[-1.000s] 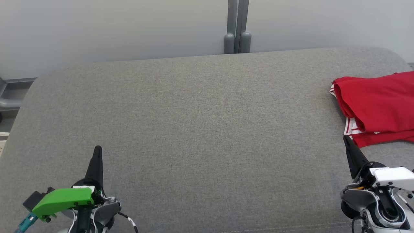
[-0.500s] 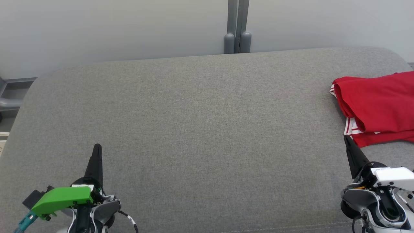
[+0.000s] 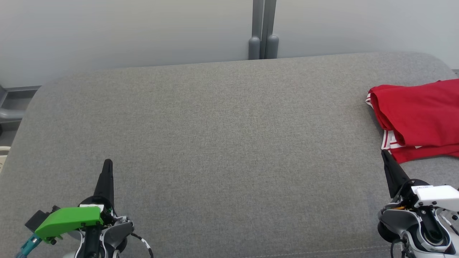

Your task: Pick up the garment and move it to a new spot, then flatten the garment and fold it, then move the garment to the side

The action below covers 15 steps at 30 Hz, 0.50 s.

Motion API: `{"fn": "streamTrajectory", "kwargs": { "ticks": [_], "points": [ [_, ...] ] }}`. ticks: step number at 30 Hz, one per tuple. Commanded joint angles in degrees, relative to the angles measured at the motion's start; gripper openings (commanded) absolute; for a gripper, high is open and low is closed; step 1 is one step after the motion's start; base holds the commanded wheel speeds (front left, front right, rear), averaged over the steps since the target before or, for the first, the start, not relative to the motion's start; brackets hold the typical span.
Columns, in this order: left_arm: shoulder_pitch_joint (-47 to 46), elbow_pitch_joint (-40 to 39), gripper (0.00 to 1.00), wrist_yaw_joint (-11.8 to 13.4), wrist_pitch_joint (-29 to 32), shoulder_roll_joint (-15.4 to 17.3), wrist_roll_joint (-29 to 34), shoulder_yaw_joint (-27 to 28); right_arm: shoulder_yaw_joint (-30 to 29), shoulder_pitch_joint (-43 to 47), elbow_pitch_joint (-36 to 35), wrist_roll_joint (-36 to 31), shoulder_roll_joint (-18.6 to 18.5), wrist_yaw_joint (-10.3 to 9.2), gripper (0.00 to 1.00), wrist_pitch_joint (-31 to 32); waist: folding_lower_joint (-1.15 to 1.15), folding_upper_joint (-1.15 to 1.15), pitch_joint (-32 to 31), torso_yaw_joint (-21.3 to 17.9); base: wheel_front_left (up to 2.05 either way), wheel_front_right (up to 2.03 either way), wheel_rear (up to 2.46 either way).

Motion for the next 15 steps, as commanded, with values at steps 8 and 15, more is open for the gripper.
{"fn": "streamTrajectory", "kwargs": {
  "ticks": [8, 15],
  "points": [
    [-0.5, 0.07, 0.0, -0.2, 0.15, 0.0, -0.32, 0.13, -0.25, -0.61, 0.12, -0.14, 0.15, 0.02, 0.0, 0.22, 0.0, 0.0, 0.0, 0.0, 0.0, 0.0, 0.0],
    [-0.5, 0.06, 0.0, -0.2, 0.16, 0.0, -0.32, 0.13, -0.33, -0.63, 0.13, -0.26, 0.19, 0.02, 0.0, 0.32, 0.0, 0.0, 0.0, 0.0, 0.0, 0.0, 0.0]
  ]
}}
